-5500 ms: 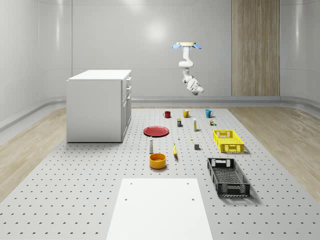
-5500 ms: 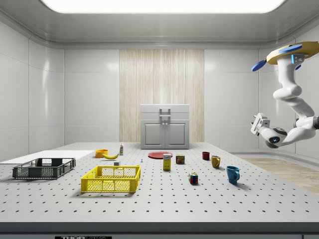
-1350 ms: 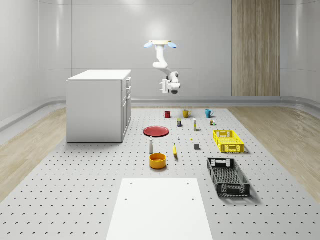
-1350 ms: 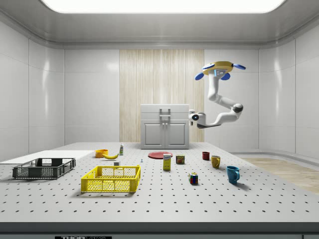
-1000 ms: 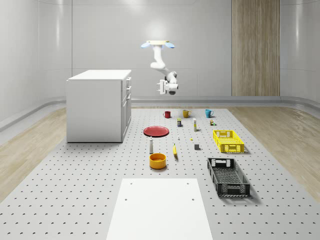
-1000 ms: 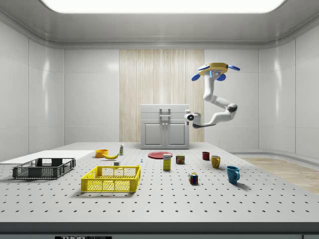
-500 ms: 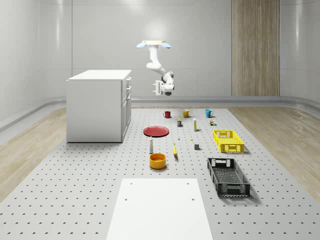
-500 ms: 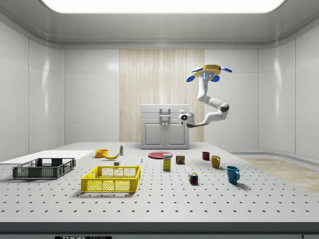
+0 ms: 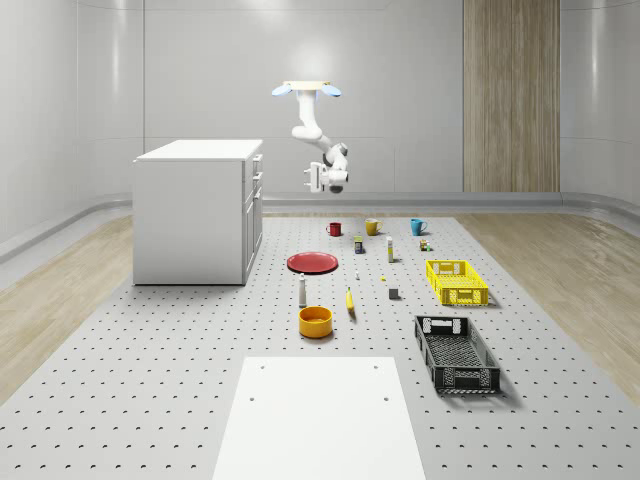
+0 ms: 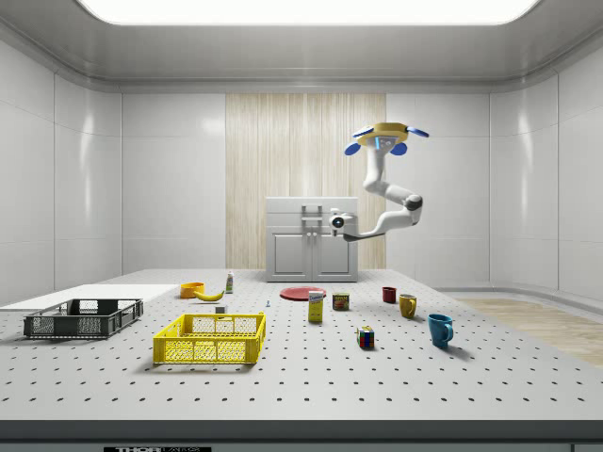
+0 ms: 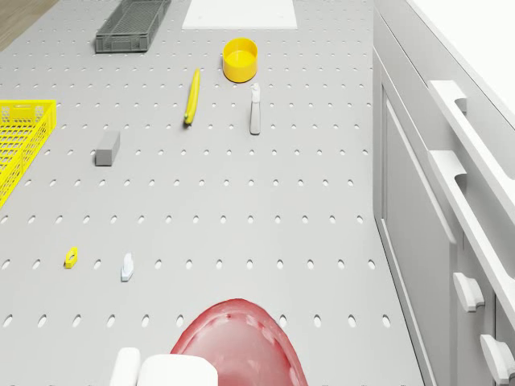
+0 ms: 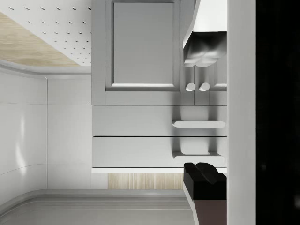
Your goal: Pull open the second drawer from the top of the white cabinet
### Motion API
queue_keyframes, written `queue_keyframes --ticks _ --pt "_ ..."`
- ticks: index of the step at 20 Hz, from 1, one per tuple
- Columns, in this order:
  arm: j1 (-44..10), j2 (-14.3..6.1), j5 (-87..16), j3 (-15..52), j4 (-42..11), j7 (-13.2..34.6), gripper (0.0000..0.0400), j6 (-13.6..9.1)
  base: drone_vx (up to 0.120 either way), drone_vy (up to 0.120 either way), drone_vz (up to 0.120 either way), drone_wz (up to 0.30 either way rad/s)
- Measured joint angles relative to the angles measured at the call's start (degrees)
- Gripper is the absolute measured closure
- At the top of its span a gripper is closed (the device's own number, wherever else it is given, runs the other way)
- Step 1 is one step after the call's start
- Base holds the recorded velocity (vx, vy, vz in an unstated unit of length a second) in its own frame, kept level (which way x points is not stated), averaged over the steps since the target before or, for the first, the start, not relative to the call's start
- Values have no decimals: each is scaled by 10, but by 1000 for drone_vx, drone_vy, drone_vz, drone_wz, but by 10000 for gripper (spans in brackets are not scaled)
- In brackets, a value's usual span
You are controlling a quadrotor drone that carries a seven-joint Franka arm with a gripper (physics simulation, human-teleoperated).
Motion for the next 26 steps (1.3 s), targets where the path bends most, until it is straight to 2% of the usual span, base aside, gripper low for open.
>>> queue_keyframes --ticks 10,13,18,26 --pt "8 -9 -8 -2 -1 7 100 8 120 0 0 0" --pt "10 -12 -7 0 -5 7 100 13 27 0 0 0" --pt "15 -14 6 18 -21 5 100 38 0 0 0 0" --pt "29 -10 43 58 -52 -6 100 89 0 0 0 0"
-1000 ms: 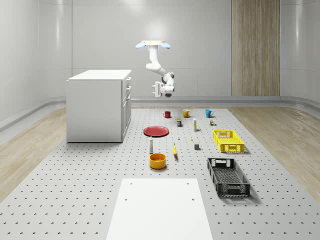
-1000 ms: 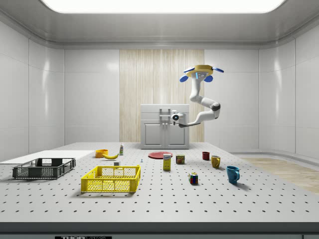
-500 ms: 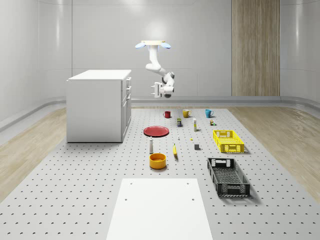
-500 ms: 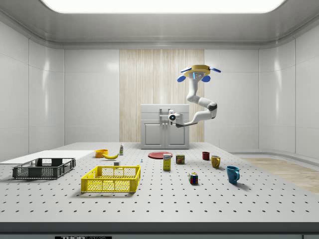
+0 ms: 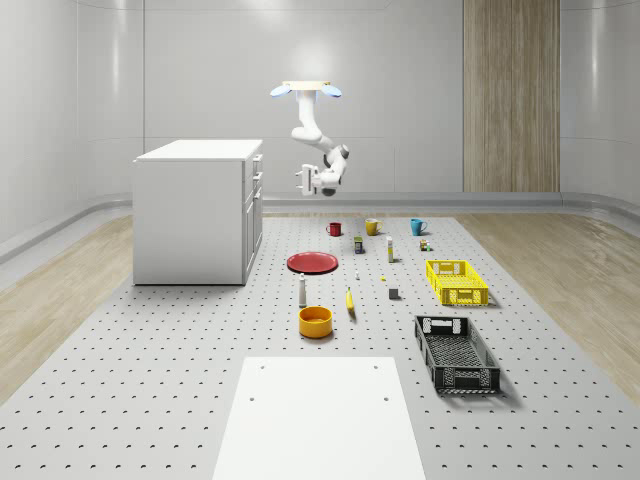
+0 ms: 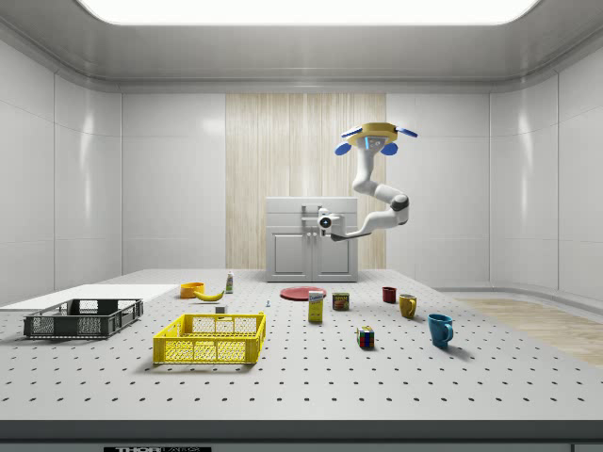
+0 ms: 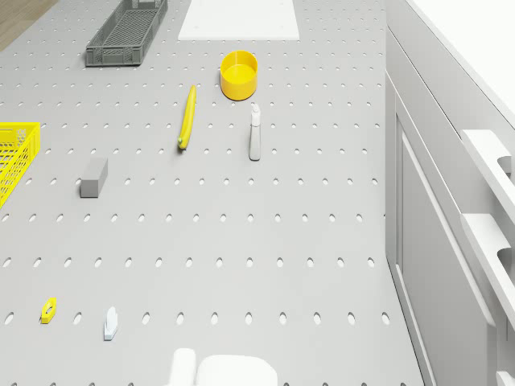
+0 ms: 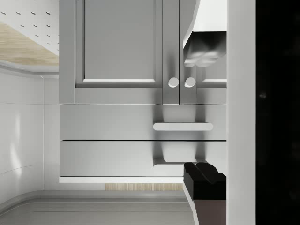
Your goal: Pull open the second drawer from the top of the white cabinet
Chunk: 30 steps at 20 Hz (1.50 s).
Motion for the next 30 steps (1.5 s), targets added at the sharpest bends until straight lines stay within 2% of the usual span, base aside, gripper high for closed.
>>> queue_keyframes --ticks 9,21,30 --pt "23 15 56 51 -29 -22 100 62 0 0 0 0" --pt "45 38 116 83 -64 -72 100 115 0 0 0 0" --pt "82 96 155 81 -36 -111 100 133 0 0 0 0"
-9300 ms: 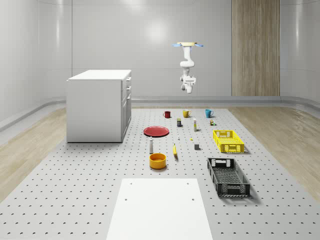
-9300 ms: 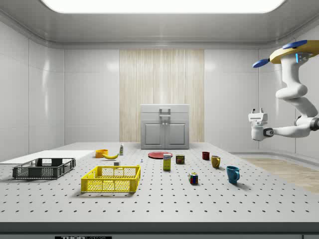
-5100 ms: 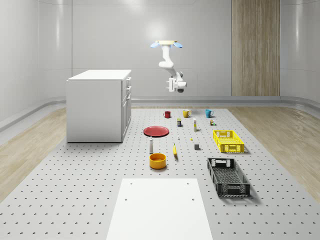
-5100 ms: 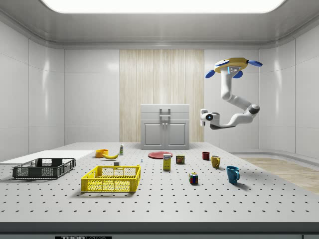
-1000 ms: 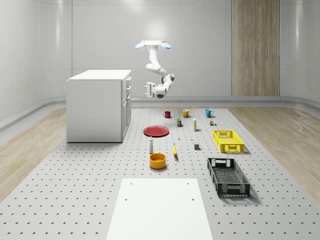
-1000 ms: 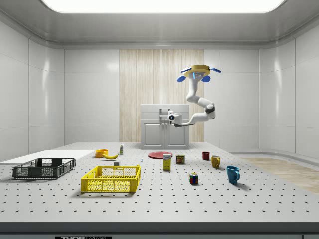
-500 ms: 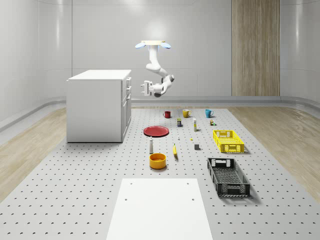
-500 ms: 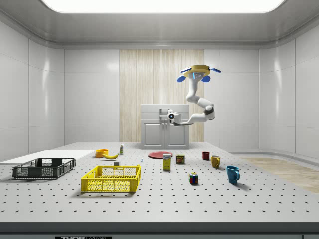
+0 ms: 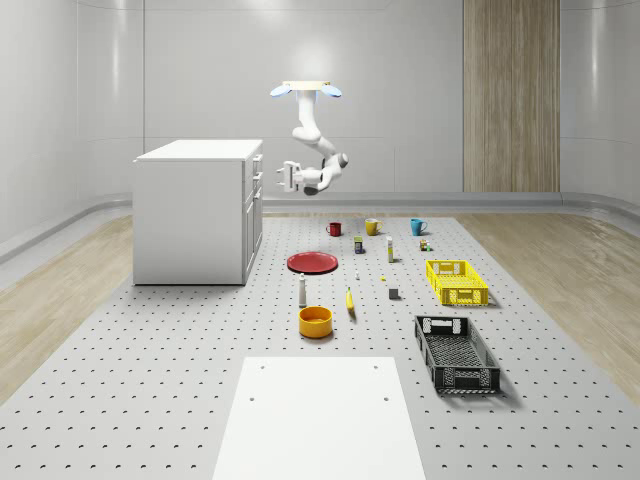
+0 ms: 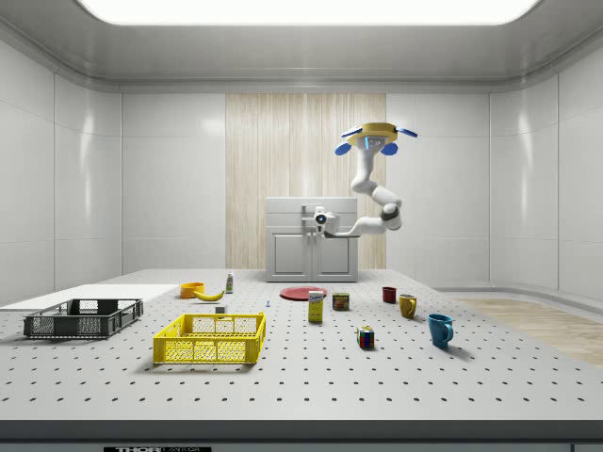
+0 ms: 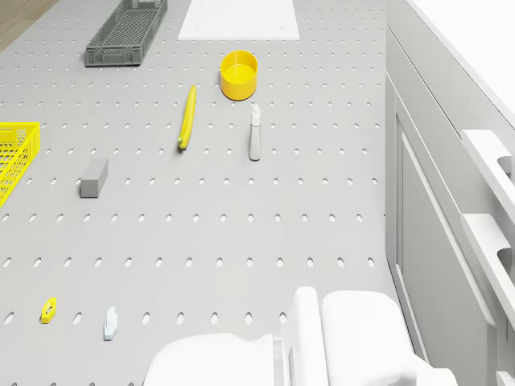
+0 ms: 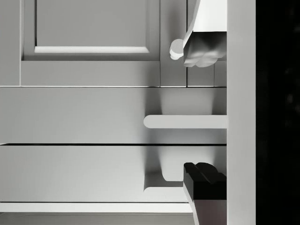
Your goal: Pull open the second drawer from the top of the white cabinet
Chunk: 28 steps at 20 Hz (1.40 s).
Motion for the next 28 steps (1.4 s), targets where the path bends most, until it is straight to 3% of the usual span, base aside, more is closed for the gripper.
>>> queue_keyframes --ticks 16,28 --pt "41 80 107 52 25 -58 100 44 0 0 0 0" --pt "30 121 165 84 29 -94 100 40 0 0 0 0"
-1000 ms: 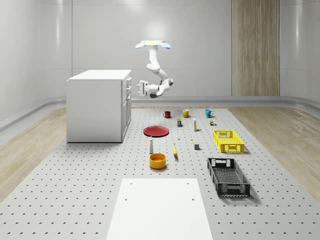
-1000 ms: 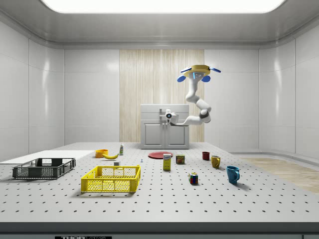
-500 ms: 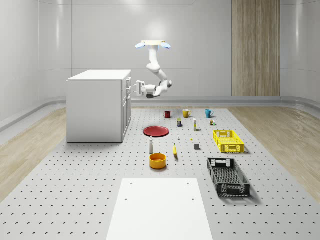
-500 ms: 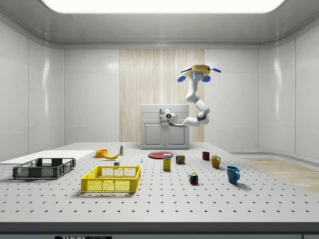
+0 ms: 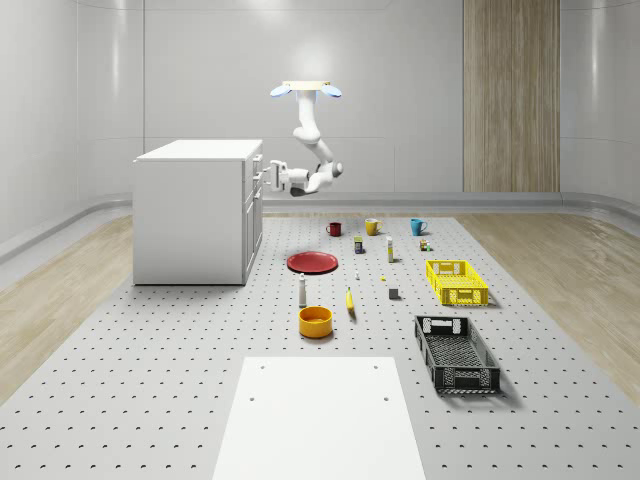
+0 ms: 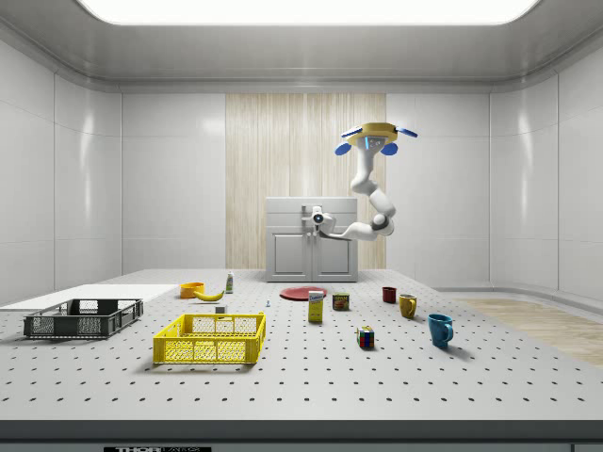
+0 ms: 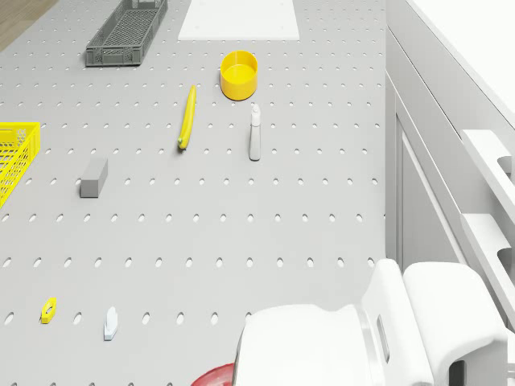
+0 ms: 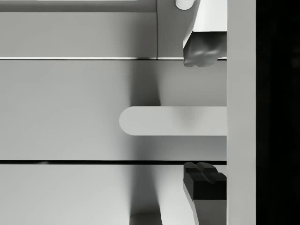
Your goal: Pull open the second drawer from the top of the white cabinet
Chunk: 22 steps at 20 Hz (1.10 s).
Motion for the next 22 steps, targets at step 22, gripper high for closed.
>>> queue_keyframes --ticks 22 --pt "-54 59 73 76 26 -20 100 -26 0 0 0 0"
